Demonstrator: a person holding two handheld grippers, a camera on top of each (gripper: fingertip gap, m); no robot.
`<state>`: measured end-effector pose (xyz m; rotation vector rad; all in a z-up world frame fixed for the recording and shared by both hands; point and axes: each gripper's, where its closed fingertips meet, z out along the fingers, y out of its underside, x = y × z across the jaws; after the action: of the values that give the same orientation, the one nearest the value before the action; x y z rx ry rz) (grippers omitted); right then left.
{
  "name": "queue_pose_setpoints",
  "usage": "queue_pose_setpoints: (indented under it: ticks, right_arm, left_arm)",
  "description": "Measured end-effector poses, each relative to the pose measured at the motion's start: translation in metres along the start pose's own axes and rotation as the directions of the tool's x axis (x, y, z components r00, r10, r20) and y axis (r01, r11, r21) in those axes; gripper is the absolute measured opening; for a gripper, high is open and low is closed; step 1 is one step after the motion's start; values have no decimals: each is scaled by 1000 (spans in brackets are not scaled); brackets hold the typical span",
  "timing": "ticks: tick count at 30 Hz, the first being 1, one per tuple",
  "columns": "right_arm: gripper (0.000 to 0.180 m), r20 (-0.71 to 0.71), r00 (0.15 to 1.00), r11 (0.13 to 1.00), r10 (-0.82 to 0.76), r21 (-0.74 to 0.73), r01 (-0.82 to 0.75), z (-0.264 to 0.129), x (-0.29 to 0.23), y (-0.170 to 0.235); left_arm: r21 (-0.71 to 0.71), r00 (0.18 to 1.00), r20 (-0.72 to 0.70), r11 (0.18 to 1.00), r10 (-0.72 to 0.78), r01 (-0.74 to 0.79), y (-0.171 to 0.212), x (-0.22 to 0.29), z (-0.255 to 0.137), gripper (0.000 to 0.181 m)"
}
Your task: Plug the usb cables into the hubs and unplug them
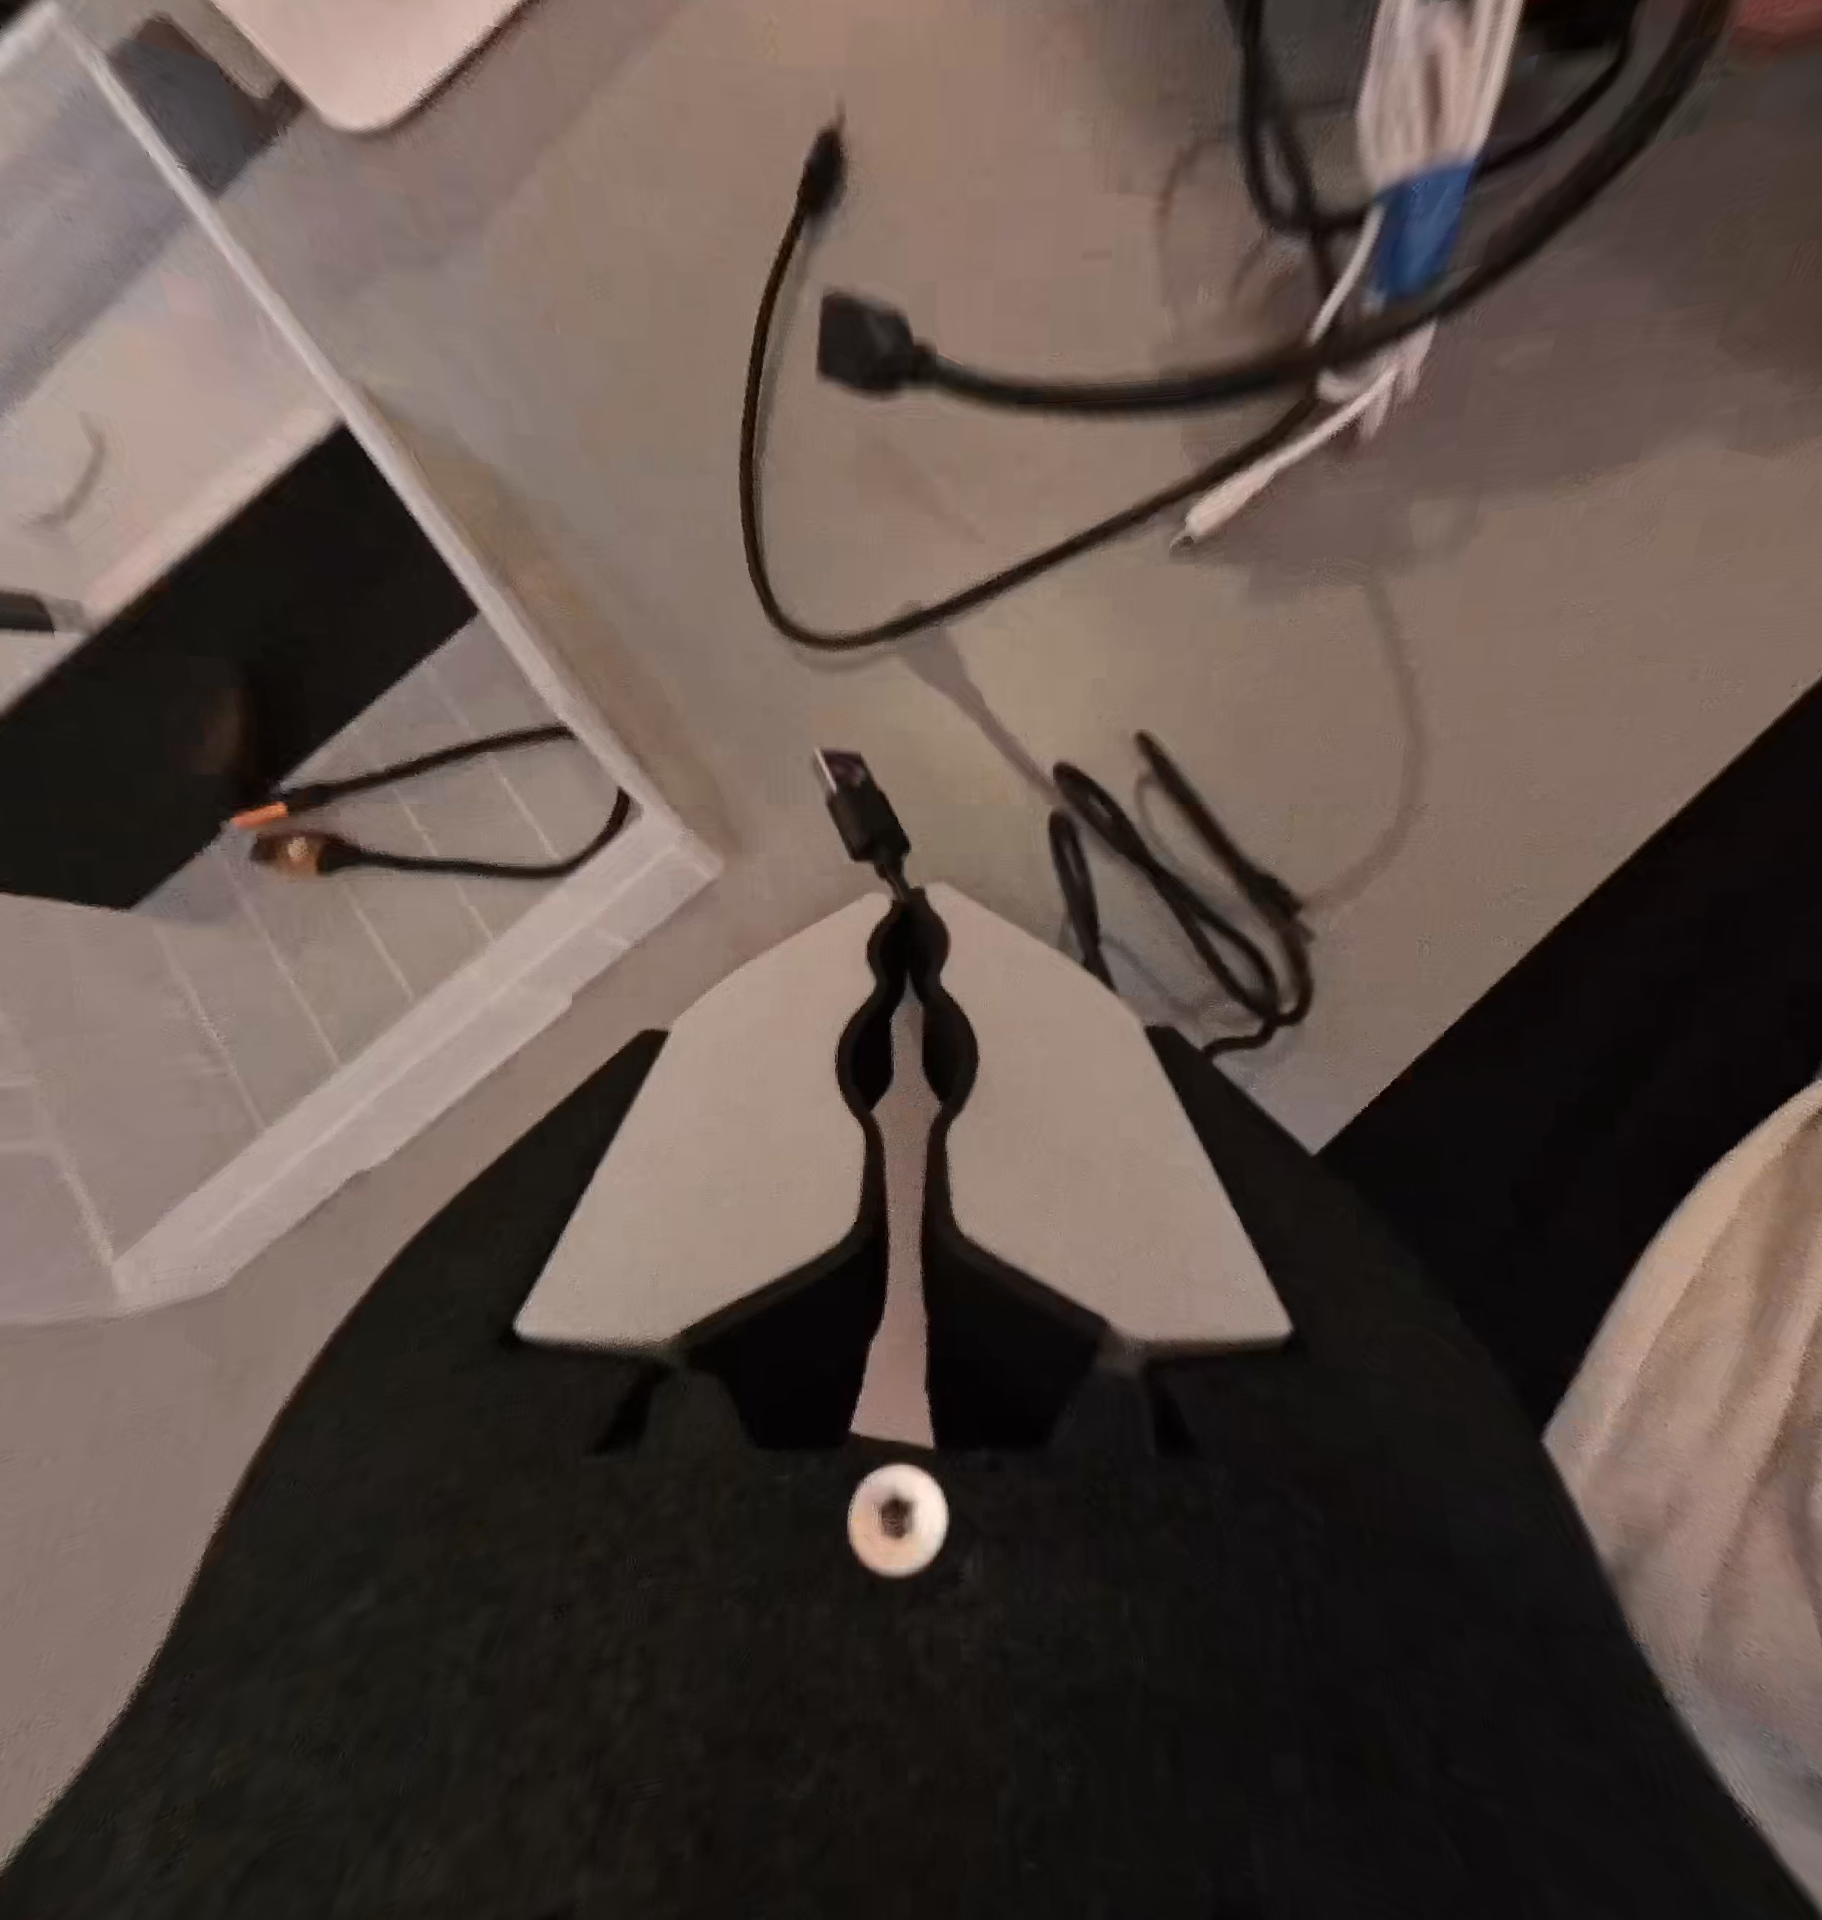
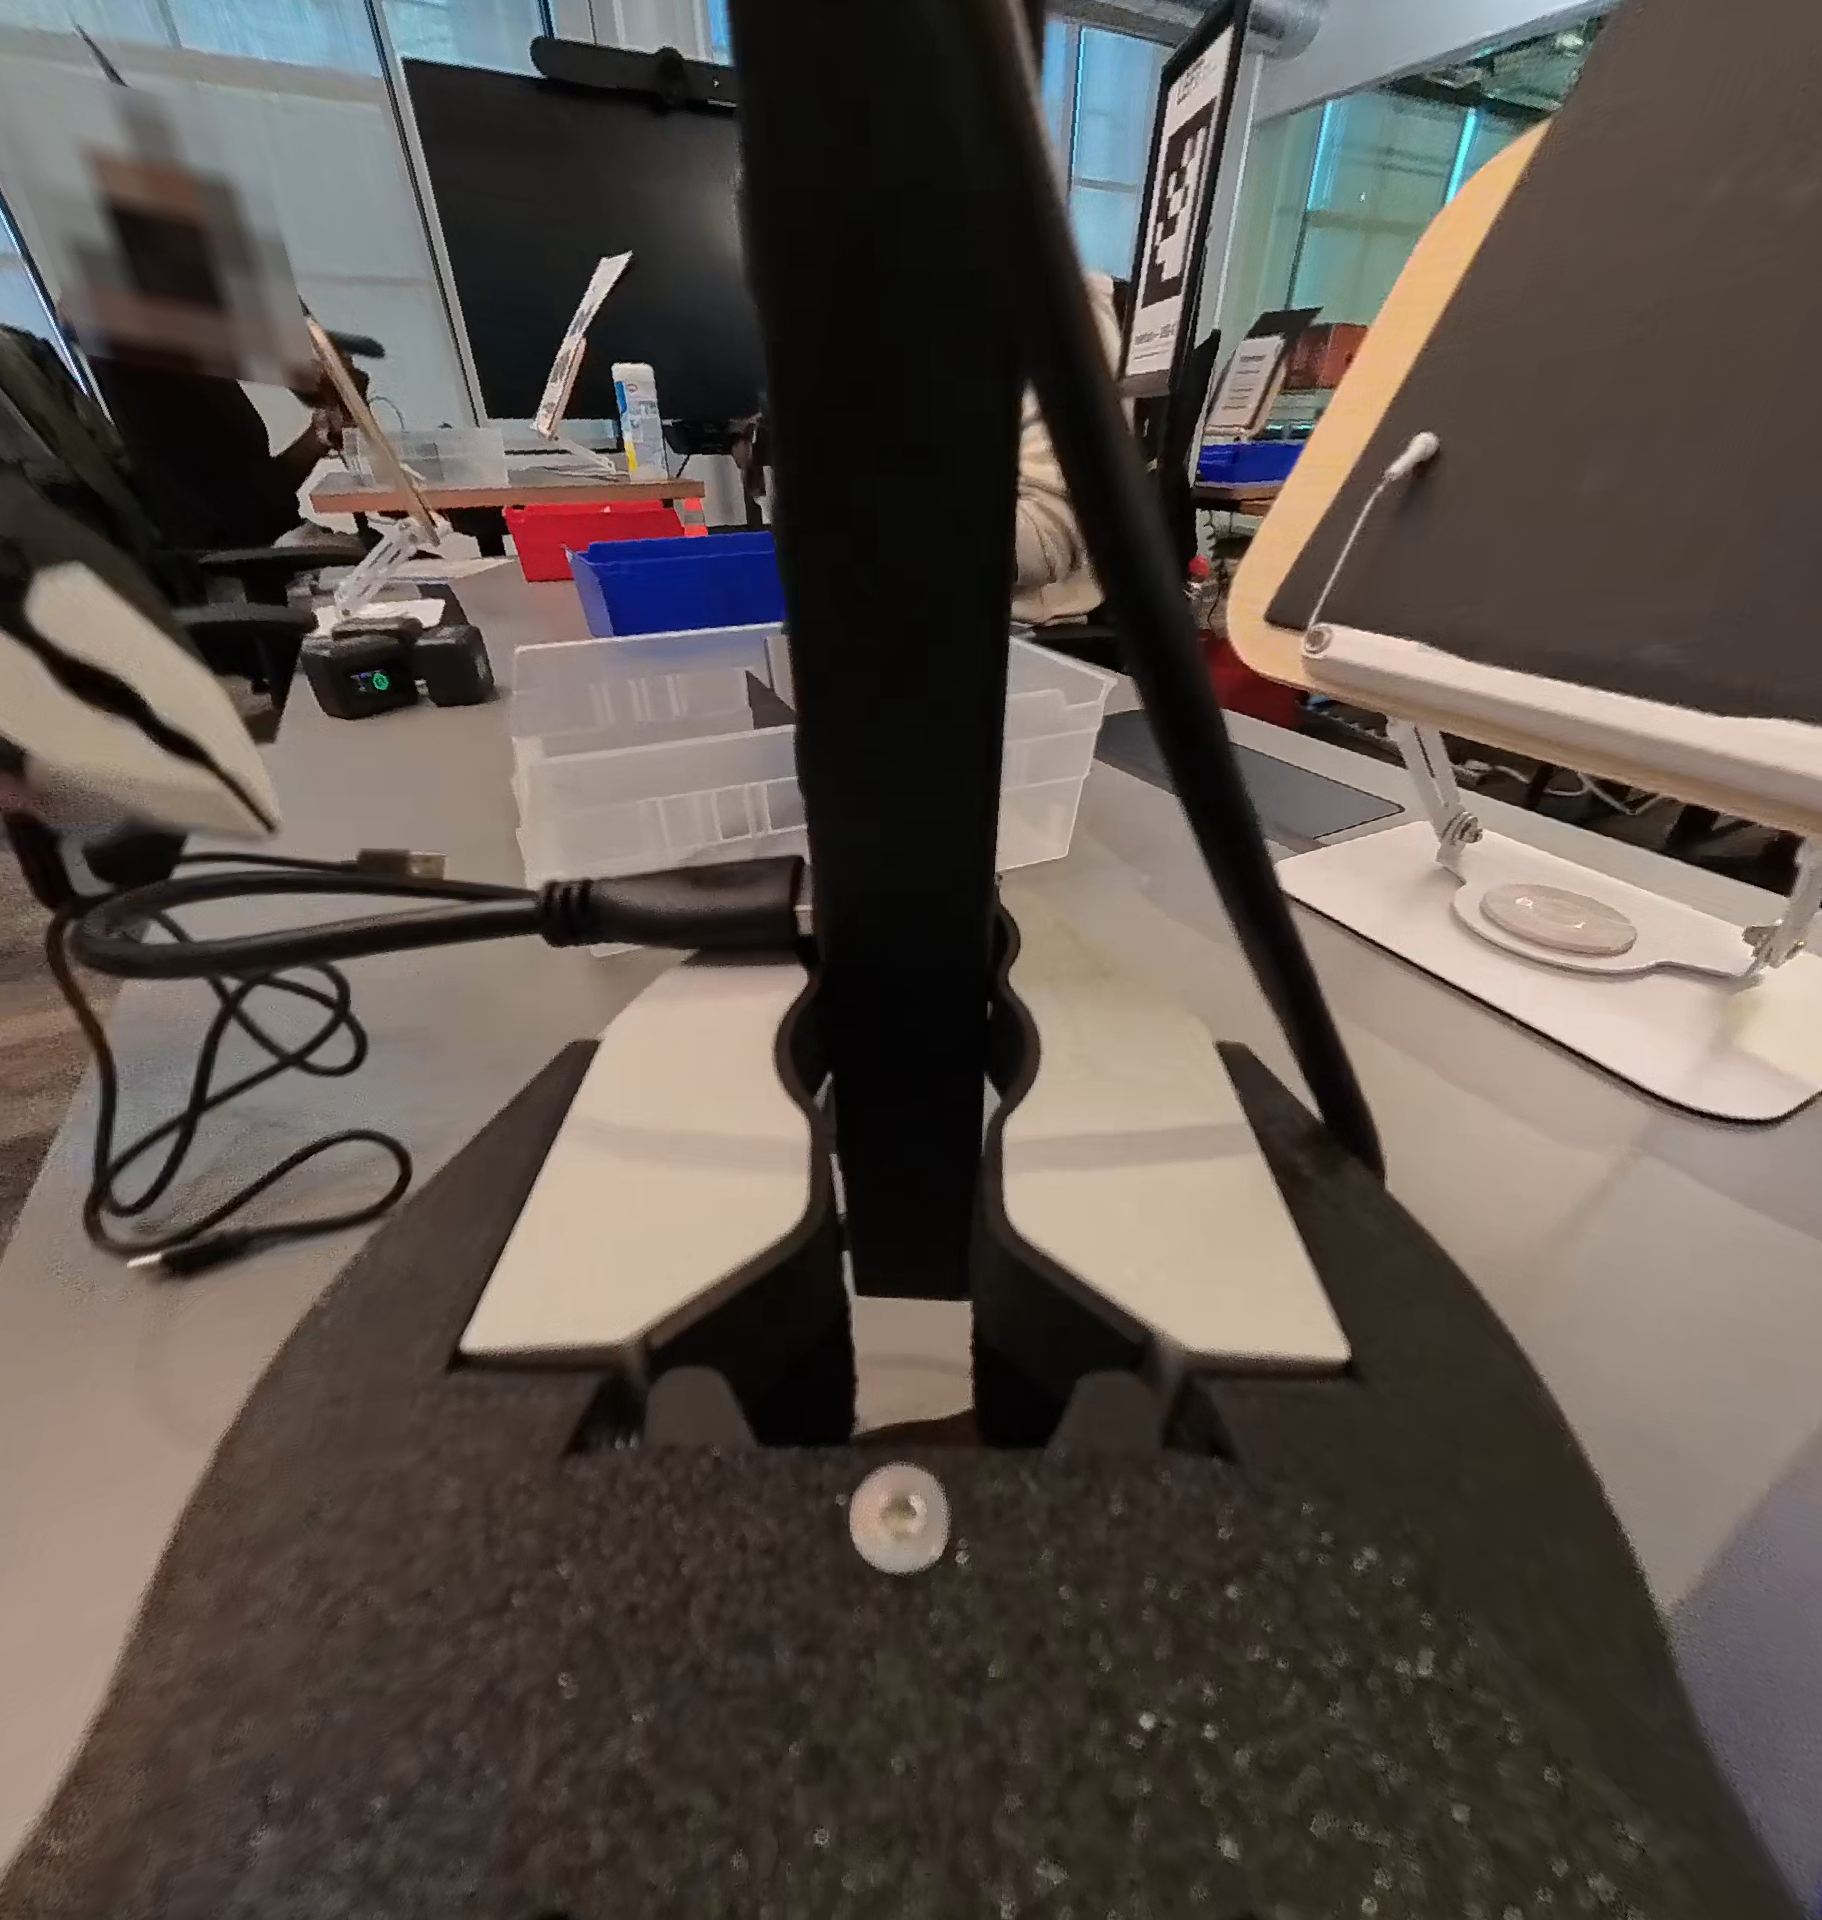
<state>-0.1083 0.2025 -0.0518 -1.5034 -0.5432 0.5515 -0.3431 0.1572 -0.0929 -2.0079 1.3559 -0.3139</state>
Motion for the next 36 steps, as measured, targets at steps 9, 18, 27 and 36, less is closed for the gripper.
queue_pose_setpoints:
  ticks: [9,18,27,36]
  right_arm:
    - [25,-50,998,999,-33,-30,31,4,4,8]
    - [25,-17,999,999,-35,-31,35,5,-6,9]
    - [25,2,1000,999,-22,-24,22,4,-5,10]
    - [25,17,999,999,-29,-21,29,5,-8,10]
  left_arm:
    - [-3,982,62,984,178,-178,-84,-11,-17,0]
    - [6,994,-111,1000,-8,8,42,-3,42,16]
    - [15,971,-237,1000,25,-22,54,10,86,13]
    - [0,992,-122,999,39,-39,51,4,74,3]
